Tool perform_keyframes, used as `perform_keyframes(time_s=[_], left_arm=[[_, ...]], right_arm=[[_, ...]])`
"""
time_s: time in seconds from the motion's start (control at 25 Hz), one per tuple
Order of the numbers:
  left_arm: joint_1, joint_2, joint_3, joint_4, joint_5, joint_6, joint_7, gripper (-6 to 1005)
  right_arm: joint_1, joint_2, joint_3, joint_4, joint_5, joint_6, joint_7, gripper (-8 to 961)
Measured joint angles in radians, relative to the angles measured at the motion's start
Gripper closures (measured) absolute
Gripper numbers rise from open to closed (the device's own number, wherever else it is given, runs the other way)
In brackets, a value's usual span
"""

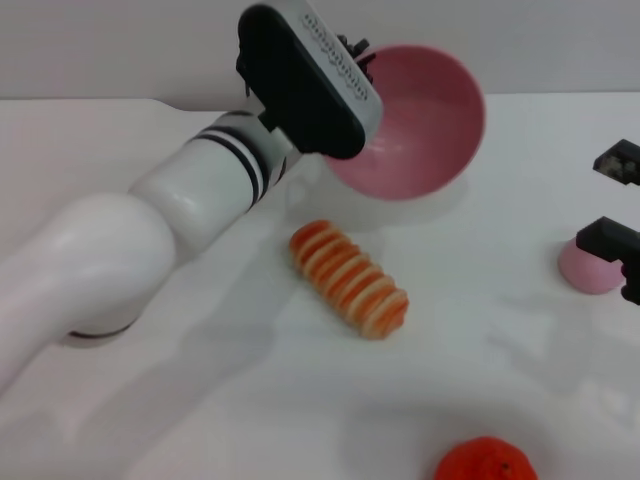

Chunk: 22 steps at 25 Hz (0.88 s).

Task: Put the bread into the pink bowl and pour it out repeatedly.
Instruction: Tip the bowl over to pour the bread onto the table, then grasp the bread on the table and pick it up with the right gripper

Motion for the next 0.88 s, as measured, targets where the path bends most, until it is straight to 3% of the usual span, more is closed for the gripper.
perform_keyframes(time_s=[0.36,0.52,0.76,0.88], left_arm=[[-0.015,0.001,-0.113,0.064,-0.049,0.115,-0.034,957],[-0.027,0.006,-0.247,0.058,-0.13,0.317,-0.071,958],[-0.033,0.011,-0.489,0.027,-0.146,0.693,-0.19,958],[-0.048,0.017,-0.546,0.015,-0.123,0.81,-0.266,958]], right_arm=[[0.018,0.0,-0.001,0.047,-0.001,-0.002,-0.007,473],[0.013,-0.001,-0.001,0.049,-0.002,-0.002,-0.008,472],[0.012,-0.002,-0.001,0.051,-0.009,-0.004,-0.007,472],[0.014,-0.003,-0.001,0.052,-0.01,-0.004,-0.006,472]])
